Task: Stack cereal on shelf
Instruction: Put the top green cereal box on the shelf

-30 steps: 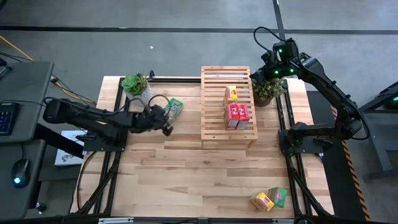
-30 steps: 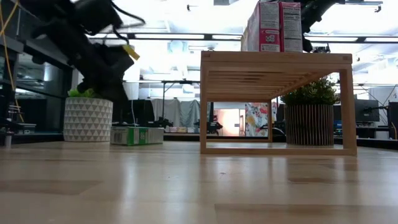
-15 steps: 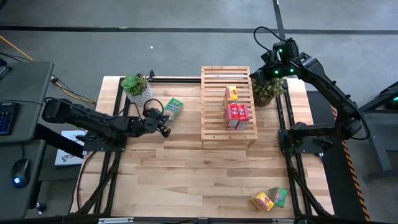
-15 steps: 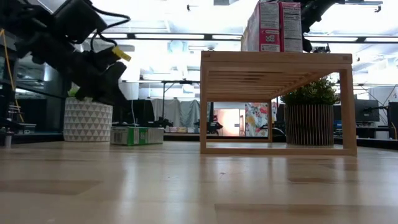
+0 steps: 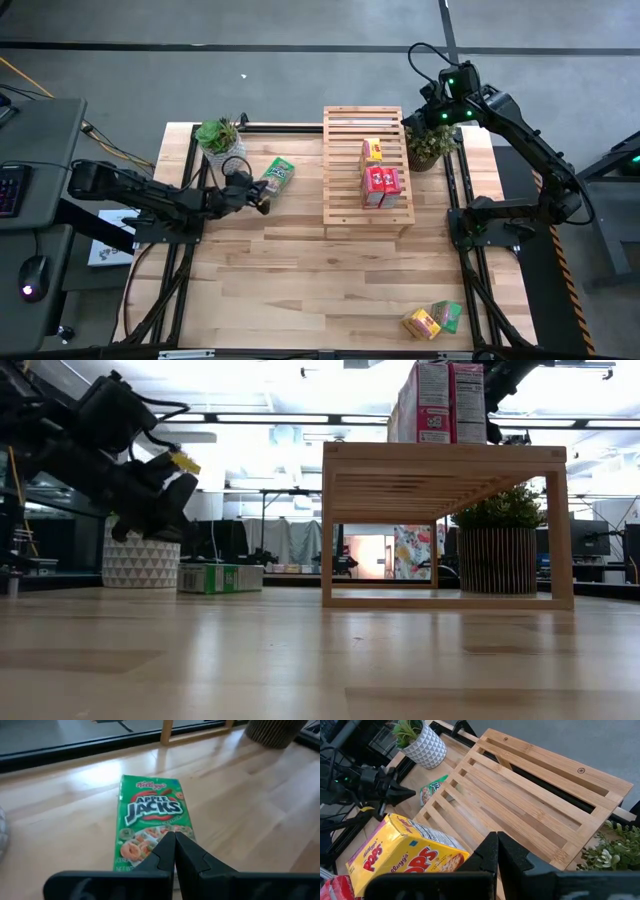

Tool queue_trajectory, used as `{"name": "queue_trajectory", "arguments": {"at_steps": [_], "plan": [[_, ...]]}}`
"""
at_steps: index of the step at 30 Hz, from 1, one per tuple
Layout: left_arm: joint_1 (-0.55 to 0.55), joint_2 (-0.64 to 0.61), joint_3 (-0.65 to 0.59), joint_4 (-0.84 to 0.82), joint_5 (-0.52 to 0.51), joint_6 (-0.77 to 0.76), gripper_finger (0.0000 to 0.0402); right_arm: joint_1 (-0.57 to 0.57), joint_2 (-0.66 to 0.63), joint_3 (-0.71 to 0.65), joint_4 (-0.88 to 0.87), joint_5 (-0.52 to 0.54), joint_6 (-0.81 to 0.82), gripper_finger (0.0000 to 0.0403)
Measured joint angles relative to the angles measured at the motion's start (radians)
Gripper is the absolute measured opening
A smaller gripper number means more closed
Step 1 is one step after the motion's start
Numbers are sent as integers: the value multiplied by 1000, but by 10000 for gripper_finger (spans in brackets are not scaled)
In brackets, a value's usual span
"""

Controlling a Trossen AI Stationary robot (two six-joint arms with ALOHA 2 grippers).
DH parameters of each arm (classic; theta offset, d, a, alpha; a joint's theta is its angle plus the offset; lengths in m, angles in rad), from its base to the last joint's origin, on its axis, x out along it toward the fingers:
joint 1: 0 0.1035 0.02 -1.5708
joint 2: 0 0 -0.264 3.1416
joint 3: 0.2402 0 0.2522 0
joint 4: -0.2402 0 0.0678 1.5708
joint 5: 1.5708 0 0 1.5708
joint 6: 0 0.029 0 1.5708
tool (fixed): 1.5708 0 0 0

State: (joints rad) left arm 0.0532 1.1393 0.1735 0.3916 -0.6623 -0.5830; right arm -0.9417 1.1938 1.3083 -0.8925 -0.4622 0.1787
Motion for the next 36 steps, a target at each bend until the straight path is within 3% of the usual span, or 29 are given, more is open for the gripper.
{"name": "queue_trajectory", "arguments": {"at_steps": [8,13,22,36], "plan": [[0,0,-11,26,6,42,0,0,0,0,0,0,4,0],[0,20,-11,20,63,112,0,0,0,0,0,0,4,0],[-13,76,-11,21,69,69,0,0,0,0,0,1,26,0],[-56,76,-11,-31,-82,-34,0,0,0,0,-1,55,30,0]]}}
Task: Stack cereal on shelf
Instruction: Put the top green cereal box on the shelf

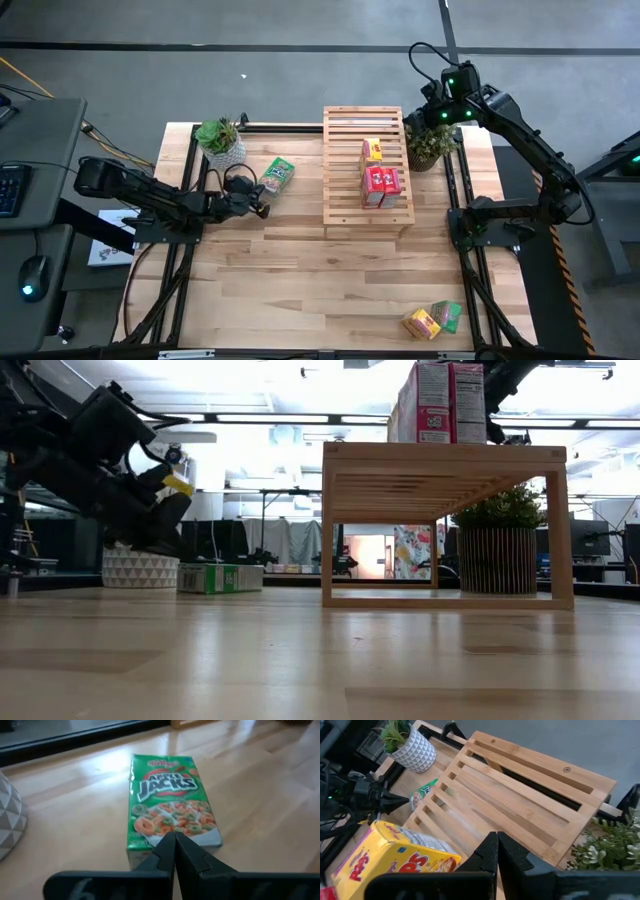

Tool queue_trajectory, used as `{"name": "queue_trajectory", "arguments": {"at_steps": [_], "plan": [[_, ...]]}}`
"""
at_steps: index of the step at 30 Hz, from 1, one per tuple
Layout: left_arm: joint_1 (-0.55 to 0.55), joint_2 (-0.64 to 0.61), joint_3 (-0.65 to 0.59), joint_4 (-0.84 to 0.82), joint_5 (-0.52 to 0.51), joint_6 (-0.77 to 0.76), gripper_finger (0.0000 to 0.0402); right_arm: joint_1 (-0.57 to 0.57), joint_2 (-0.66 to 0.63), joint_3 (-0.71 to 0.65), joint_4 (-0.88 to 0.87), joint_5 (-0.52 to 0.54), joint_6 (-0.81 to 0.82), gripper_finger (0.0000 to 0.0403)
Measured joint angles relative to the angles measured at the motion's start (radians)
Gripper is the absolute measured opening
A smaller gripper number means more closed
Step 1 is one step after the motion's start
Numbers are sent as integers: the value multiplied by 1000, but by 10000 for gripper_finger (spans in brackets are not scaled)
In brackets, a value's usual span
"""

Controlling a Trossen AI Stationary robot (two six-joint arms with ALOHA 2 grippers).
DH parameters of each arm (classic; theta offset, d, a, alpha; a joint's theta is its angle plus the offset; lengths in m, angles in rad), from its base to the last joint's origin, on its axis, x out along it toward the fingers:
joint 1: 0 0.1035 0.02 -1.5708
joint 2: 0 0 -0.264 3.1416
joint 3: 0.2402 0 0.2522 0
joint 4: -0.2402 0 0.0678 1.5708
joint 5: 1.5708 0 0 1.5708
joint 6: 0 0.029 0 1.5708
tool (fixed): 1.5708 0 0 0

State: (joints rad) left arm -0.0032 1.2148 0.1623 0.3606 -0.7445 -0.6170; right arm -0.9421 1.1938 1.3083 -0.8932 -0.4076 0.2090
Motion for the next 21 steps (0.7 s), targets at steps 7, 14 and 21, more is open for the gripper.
{"name": "queue_trajectory", "arguments": {"at_steps": [7,14,21], "plan": [[3,0,0,3,-1,-26,0,0,0,0,0,4,0,0],[9,0,1,134,-57,21,0,0,0,0,0,3,-4,0],[74,61,1,155,-9,29,0,0,0,0,0,3,-6,0]]}}
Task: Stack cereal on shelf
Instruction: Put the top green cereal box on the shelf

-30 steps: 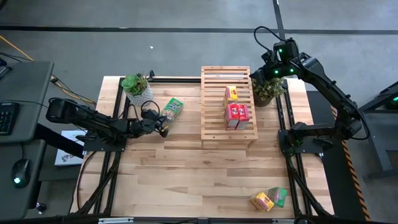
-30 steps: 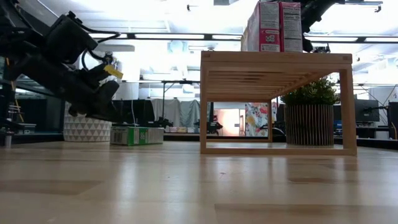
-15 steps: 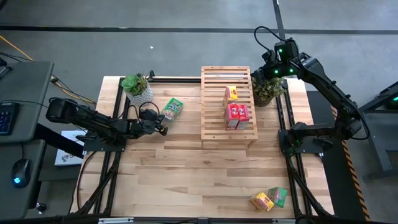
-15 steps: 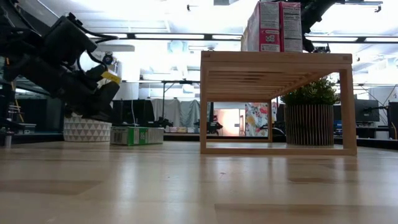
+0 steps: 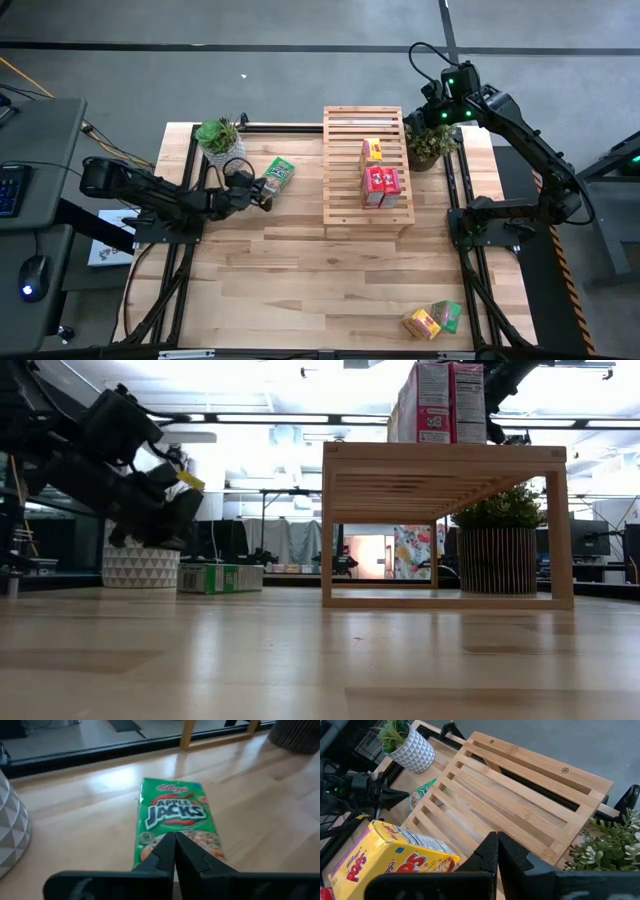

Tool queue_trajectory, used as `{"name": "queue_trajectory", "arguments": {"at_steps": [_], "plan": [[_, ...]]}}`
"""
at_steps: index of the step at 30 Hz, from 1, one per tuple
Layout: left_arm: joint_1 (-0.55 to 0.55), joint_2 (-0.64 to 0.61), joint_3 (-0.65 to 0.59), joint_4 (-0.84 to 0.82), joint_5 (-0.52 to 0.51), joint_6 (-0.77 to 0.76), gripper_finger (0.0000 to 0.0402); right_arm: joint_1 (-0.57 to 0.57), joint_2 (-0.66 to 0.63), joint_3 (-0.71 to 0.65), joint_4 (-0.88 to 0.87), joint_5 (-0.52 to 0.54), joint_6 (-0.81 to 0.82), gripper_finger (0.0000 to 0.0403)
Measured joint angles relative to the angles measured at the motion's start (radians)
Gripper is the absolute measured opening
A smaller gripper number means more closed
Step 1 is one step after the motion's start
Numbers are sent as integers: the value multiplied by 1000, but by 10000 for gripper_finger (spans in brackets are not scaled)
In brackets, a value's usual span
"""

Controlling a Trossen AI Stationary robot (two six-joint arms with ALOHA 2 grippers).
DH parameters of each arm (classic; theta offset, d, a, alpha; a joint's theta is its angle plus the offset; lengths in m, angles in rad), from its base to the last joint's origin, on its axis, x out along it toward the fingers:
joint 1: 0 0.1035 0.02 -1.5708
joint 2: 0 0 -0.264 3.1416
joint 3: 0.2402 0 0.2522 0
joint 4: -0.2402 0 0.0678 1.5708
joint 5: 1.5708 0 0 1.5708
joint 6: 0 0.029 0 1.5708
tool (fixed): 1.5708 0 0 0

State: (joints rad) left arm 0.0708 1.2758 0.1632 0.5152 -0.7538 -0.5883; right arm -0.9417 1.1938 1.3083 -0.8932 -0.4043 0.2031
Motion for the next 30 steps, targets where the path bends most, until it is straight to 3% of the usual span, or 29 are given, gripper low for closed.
{"name": "queue_trajectory", "arguments": {"at_steps": [6,20,30], "plan": [[14,61,0,73,124,55,0,0,0,0,0,-1,1,0],[-63,98,0,49,42,-15,0,0,0,0,0,-4,27,0],[-176,97,0,-28,-67,-172,0,0,0,0,0,-3,32,0]]}}
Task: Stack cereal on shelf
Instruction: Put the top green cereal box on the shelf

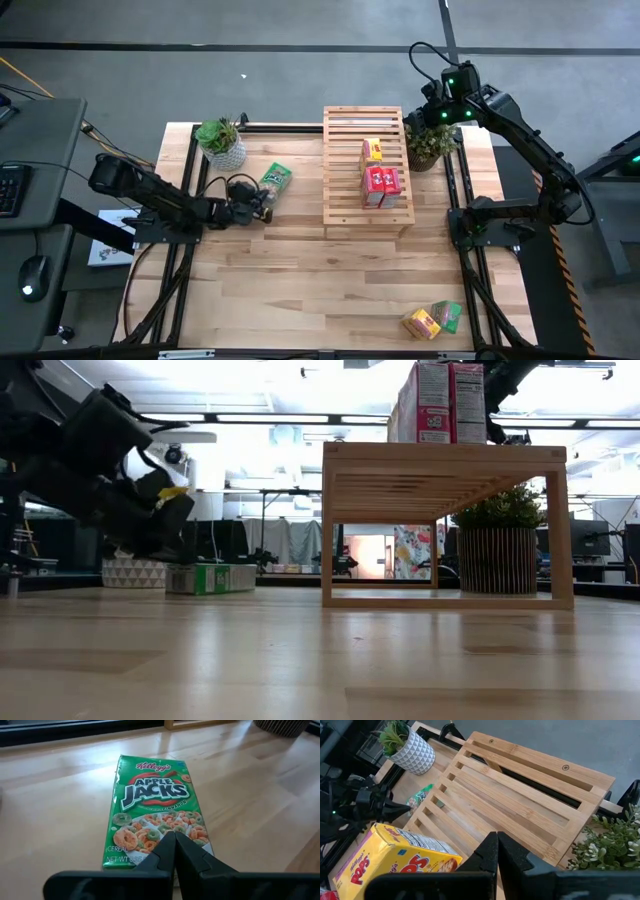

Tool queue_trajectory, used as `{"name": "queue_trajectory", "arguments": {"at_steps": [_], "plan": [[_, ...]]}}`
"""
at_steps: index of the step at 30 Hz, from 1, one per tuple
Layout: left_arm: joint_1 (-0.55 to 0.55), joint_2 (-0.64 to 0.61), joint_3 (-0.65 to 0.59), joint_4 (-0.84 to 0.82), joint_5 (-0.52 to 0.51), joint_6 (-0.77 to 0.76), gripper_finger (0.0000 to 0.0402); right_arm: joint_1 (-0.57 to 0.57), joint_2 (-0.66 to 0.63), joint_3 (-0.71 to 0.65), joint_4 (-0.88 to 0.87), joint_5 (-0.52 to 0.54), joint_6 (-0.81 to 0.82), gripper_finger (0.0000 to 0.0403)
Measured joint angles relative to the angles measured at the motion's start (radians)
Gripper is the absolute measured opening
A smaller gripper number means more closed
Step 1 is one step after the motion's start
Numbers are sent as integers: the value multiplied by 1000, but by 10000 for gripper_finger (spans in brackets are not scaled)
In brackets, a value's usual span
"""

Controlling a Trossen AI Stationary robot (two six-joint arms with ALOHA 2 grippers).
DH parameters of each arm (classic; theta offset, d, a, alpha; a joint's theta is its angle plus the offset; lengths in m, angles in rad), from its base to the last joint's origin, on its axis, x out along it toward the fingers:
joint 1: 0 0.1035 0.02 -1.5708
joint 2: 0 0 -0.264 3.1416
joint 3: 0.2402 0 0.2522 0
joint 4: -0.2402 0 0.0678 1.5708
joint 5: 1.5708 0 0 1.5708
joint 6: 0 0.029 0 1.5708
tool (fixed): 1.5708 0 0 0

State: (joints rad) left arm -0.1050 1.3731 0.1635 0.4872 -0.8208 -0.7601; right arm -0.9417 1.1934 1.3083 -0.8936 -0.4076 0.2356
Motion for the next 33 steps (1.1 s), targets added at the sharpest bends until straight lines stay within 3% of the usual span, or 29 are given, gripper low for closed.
{"name": "queue_trajectory", "arguments": {"at_steps": [4,13,20,28,33], "plan": [[-39,-5,9,-4,-27,-13,0,0,0,0,0,0,0,0],[-56,-99,33,-44,-36,119,0,0,0,0,0,3,3,0],[-66,-108,33,-285,-51,-124,0,0,0,0,0,4,0,0],[-74,-101,7,-183,-57,-103,0,0,0,0,0,7,-8,0],[-102,-56,8,-211,-71,-217,0,0,0,0,0,14,-8,0]]}}
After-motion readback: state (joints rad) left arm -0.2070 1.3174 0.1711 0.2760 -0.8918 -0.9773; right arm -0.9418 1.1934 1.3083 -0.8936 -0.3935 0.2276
